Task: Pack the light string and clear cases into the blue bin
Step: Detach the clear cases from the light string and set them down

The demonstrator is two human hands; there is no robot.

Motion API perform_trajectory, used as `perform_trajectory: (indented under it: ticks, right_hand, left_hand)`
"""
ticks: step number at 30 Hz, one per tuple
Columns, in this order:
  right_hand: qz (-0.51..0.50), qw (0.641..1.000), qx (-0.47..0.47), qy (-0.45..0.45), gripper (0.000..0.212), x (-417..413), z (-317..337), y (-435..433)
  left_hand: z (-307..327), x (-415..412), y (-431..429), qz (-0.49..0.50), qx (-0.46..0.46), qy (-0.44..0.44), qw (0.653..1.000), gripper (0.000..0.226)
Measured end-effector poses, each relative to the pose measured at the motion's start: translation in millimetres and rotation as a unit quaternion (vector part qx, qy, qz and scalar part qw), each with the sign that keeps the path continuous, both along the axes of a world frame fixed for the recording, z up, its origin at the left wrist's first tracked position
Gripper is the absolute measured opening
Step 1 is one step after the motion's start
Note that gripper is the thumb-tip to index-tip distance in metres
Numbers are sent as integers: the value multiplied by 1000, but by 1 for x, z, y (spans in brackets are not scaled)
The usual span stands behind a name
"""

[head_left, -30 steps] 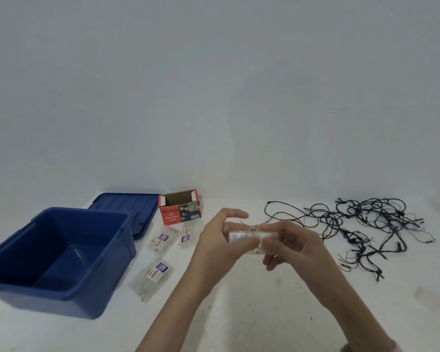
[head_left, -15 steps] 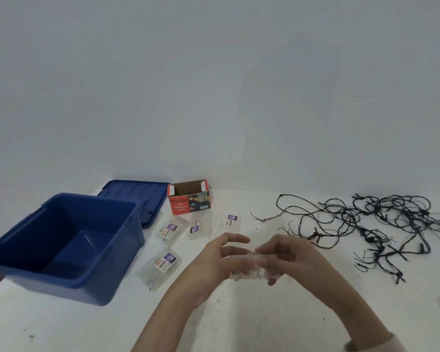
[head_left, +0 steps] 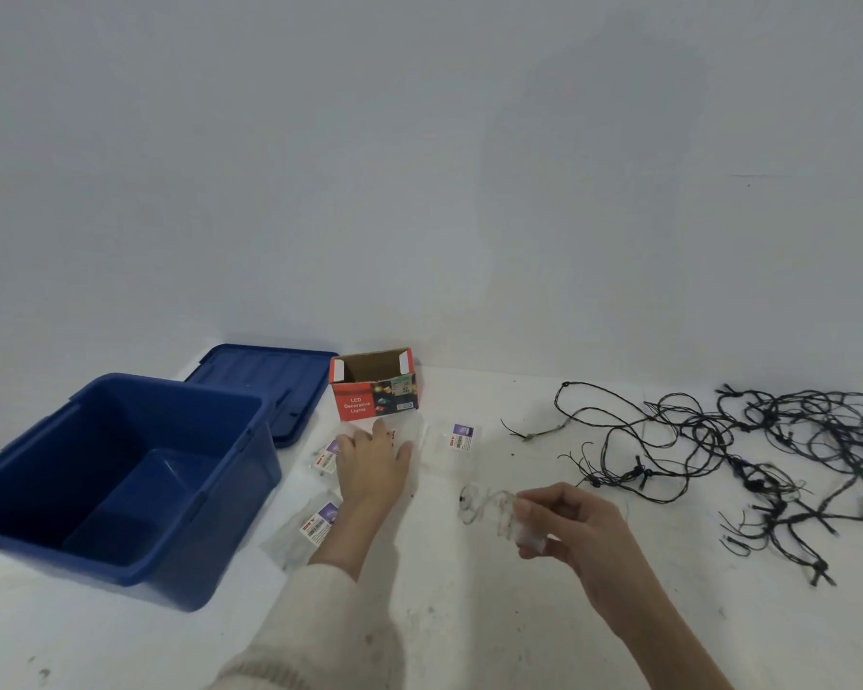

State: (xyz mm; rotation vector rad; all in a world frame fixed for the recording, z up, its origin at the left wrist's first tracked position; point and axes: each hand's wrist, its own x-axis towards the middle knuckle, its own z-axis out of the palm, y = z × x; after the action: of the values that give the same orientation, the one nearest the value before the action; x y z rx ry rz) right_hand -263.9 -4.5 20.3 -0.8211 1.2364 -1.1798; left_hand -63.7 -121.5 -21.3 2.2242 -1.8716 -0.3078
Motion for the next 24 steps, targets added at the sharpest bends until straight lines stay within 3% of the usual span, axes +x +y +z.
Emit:
perform_trajectory:
  ticks: [4,8,12,14,18,21,24]
  right_hand:
    - [-10,1000,1,1,6,-5,-1,-1]
    - [-38,999,-10,-5,6,-11,3,-2]
    - [-99,993,-31,-50,7,-12,11,-3]
    - [-135,987,-45,-78,6,-9,17,-3]
    - [-141,982,-98,-80,5,7,36,-2]
    - [-121,981,-148,-33,3,20,51,3]
    - [-150,970,-187,36,6,25,60,7]
  left_hand:
    - [2,-6,-8,30,25,36,999,50]
    - [7,-11,-5,69,66,216,972,71]
    - [19,-11,13,93,39,294,951,73]
    - [31,-15,32,102,-11,401,910,65]
    - [56,-34,73,80,-16,632,771,67]
    - [70,-43,90,5,6,689,724,83]
    - [81,-48,99,-45,5,725,687,79]
